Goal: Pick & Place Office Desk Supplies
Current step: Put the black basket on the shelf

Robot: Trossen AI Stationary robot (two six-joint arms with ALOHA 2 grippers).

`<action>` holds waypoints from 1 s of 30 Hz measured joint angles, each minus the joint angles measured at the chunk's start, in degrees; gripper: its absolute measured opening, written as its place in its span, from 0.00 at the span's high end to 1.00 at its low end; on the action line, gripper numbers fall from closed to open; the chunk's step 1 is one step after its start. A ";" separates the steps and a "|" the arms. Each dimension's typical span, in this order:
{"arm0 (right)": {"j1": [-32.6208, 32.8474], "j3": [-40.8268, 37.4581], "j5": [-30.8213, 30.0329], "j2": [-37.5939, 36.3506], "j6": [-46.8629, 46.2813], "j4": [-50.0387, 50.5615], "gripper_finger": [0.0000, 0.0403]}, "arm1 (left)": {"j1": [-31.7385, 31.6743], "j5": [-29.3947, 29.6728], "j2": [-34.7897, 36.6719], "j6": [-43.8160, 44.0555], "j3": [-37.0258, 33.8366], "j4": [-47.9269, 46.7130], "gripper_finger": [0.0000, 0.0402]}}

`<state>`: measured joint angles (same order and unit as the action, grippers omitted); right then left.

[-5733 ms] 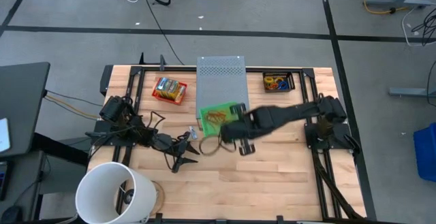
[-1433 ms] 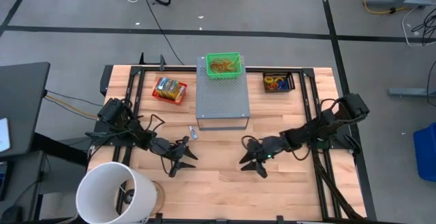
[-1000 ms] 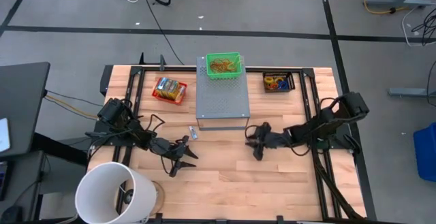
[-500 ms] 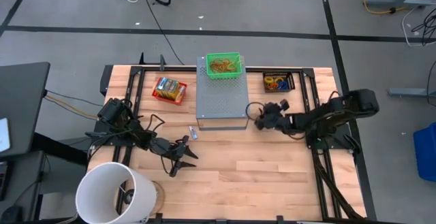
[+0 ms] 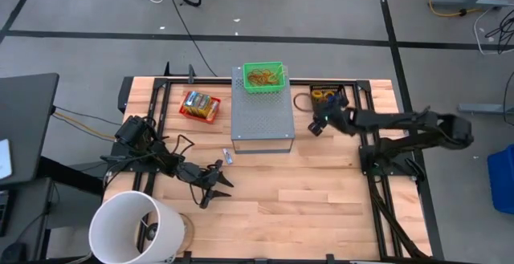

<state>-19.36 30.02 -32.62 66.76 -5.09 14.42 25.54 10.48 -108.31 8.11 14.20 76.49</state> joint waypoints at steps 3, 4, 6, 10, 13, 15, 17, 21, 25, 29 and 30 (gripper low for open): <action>-4.47 4.97 6.65 0.04 3.86 6.51 0.57 | 0.00 0.00 0.00 -0.02 0.00 0.00 0.58; -5.96 6.24 8.78 0.04 5.53 7.80 0.57 | 0.00 -0.01 0.00 -0.03 0.00 0.00 0.58; -8.60 8.75 12.74 0.04 9.09 10.37 0.57 | 0.00 -0.14 0.00 -0.04 0.00 0.00 0.58; -13.80 13.74 21.31 0.69 16.16 15.92 0.57 | 0.02 -0.42 0.00 -0.06 0.00 0.00 0.58; -17.41 17.54 26.36 2.56 20.45 22.32 0.57 | 0.00 -0.42 0.00 -0.08 0.00 0.00 0.58; -19.49 19.61 28.01 4.65 23.08 26.05 0.57 | 0.00 -0.44 0.00 -0.17 0.00 0.00 0.58; -21.10 21.21 28.42 7.21 25.40 29.15 0.57 | 0.00 -0.44 0.00 -0.19 0.00 0.00 0.58; -22.95 22.67 28.13 11.92 29.63 29.56 0.57 | 0.00 -0.44 0.00 -0.17 0.00 0.00 0.58; -24.04 23.48 27.95 16.08 33.78 29.08 0.57 | 0.00 -0.44 0.00 -0.17 0.00 -0.01 0.58; -24.84 23.69 27.91 19.44 37.00 29.11 0.57 | 0.00 -0.44 0.00 -0.17 0.00 -0.02 0.58; -24.91 23.71 27.88 20.01 37.42 29.11 0.57 | 0.01 -0.44 0.00 -0.18 0.00 -0.02 0.58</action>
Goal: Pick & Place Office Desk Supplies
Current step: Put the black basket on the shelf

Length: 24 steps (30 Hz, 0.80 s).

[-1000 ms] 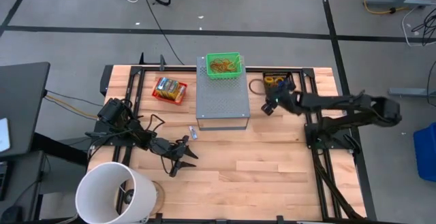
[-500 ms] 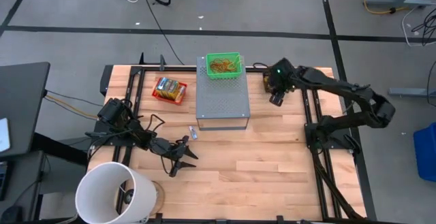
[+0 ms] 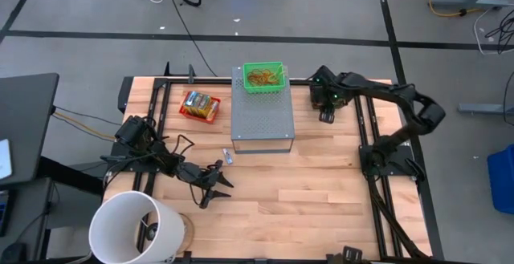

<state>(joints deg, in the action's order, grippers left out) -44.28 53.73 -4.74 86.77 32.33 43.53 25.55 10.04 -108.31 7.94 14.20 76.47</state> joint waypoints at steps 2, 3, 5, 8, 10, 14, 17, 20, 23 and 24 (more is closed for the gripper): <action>-0.16 0.00 0.01 1.27 1.13 0.09 0.57 | 0.00 -0.01 0.00 -0.01 0.00 0.00 0.58; -0.32 0.00 0.07 1.73 1.86 0.25 0.57 | -0.01 0.00 0.00 0.00 0.00 -0.01 0.58; -0.34 0.01 -0.50 2.43 2.97 0.26 0.57 | -0.01 0.00 0.00 0.01 0.00 0.00 0.58; -0.37 0.03 -2.40 3.42 4.86 0.18 0.57 | 0.00 0.21 0.00 0.00 0.00 -0.02 0.58; -0.38 0.03 -3.76 3.79 6.29 -0.40 0.57 | -0.01 0.25 0.00 -0.01 0.00 -0.01 0.58; -0.39 0.03 -5.17 4.24 9.63 -2.08 0.57 | 0.00 0.31 0.00 0.00 0.00 -0.02 0.58; -0.73 0.00 -5.76 4.29 11.46 -3.27 0.57 | 0.01 0.37 0.00 0.01 0.00 -0.02 0.58; -1.35 0.00 -5.71 4.29 12.03 -4.32 0.59 | 0.00 0.31 0.00 0.03 0.00 -0.02 0.58; -1.75 -0.07 -5.67 4.29 12.34 -4.33 0.62 | 0.00 0.27 0.00 0.03 0.00 -0.03 0.58; -1.77 -0.33 -5.67 4.29 12.53 -4.39 0.64 | -0.01 0.26 0.00 0.03 0.00 -0.04 0.58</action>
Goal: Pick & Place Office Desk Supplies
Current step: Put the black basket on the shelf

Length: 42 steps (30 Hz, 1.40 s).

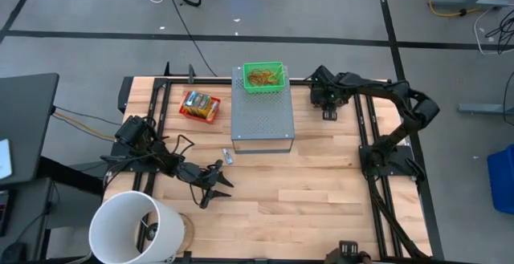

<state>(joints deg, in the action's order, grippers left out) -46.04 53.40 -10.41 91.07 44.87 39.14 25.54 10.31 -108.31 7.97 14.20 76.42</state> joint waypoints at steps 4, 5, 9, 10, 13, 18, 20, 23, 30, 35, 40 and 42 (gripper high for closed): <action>0.30 -1.85 0.15 0.00 0.72 -0.11 0.73 | 0.02 0.00 0.00 -0.02 0.00 -0.02 0.58; 0.44 -2.29 0.12 0.00 0.79 -0.10 0.77 | 0.00 0.00 0.00 0.00 0.00 -0.02 0.58; 1.44 -3.18 -1.90 0.00 -0.26 0.43 0.95 | 0.02 0.00 0.00 0.00 0.00 -0.02 0.58; 1.79 -3.18 -2.43 0.00 -1.04 0.76 0.97 | 0.02 -0.02 0.00 0.00 0.00 -0.02 0.58; 3.32 -3.18 -4.48 0.00 -3.42 0.94 0.98 | 0.00 -0.02 0.00 -0.02 0.00 -0.02 0.58; 6.48 -3.18 -8.01 0.00 -7.88 3.77 0.99 | 0.00 -0.02 0.00 -0.02 0.00 -0.02 0.58; 7.78 -3.18 -9.53 -0.01 -10.07 5.15 0.99 | 0.02 -0.02 0.00 0.00 0.00 -0.02 0.58; 9.89 -3.18 -10.58 -0.04 -13.23 7.73 0.99 | 0.00 -0.02 0.00 0.00 0.00 -0.39 0.58; 13.65 -2.55 -10.35 -2.50 -19.65 13.06 0.99 | 0.02 -0.04 0.00 -0.07 -0.02 -1.44 0.58; 15.48 2.12 -10.40 -7.15 -22.94 18.66 0.99 | 0.02 -0.07 0.00 -0.26 -0.02 -1.40 0.58; 19.22 10.97 -10.35 -9.80 -26.31 27.01 0.99 | 0.01 -0.07 0.00 -0.28 -0.02 -1.40 0.58; 21.27 15.43 -10.36 -9.84 -28.04 30.81 0.99 | 0.02 -0.04 0.00 -0.28 -0.02 -1.40 0.58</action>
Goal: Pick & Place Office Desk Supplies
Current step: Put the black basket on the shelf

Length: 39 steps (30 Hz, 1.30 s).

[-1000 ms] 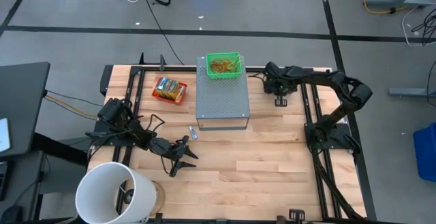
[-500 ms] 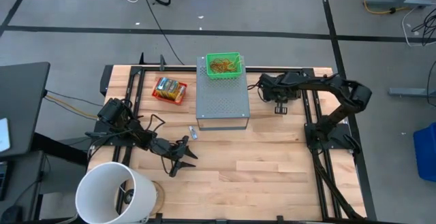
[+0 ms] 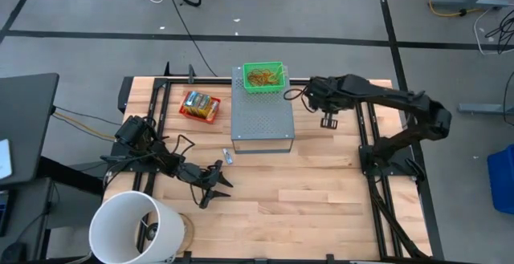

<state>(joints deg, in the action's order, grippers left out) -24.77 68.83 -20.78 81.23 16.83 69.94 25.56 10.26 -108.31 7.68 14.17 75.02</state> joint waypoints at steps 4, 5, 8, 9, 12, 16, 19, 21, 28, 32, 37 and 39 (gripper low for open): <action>5.49 8.59 0.18 0.21 -3.53 5.16 0.99 | 0.00 -0.02 0.00 -0.02 0.00 0.00 0.58; 7.02 10.68 0.49 0.47 -4.64 6.36 0.99 | -0.01 0.00 0.00 -0.14 0.00 0.00 0.58; 11.68 16.59 1.94 2.17 -7.95 10.18 0.99 | -0.02 -0.02 0.00 -0.20 0.00 0.00 0.58; 13.25 18.42 2.44 3.06 -8.86 11.24 0.99 | -0.02 0.00 0.00 -0.26 0.00 0.00 0.58; 17.63 23.21 3.61 6.49 -10.73 13.64 0.99 | 0.00 0.00 0.00 -0.61 0.00 0.02 0.58; 22.41 29.68 4.64 13.37 -11.22 14.90 0.99 | -0.02 0.11 0.00 -0.68 0.00 0.07 0.58; 24.74 35.88 4.74 19.74 -10.62 17.01 0.99 | -0.02 0.13 0.00 -0.72 0.00 0.09 0.58; 25.63 40.46 4.74 24.06 -10.20 19.13 0.99 | -0.02 0.15 0.00 -0.74 0.00 0.09 0.58; 25.73 53.99 4.64 33.48 -6.06 19.94 0.99 | -0.02 0.14 0.00 -0.79 0.00 0.11 0.58; 24.50 56.27 5.03 35.50 -3.75 19.99 0.99 | -0.02 0.02 0.00 -0.79 0.00 0.12 0.58; 22.54 56.24 5.14 37.26 -1.83 20.12 0.99 | -0.02 0.00 0.00 -0.87 0.00 0.13 0.58; 21.90 56.25 5.05 37.44 -0.53 19.51 0.99 | -0.02 0.00 0.00 -1.11 0.00 0.13 0.58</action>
<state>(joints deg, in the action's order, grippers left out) -2.87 125.08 -15.72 118.67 16.30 89.45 25.54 10.26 -108.31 6.57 14.17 75.16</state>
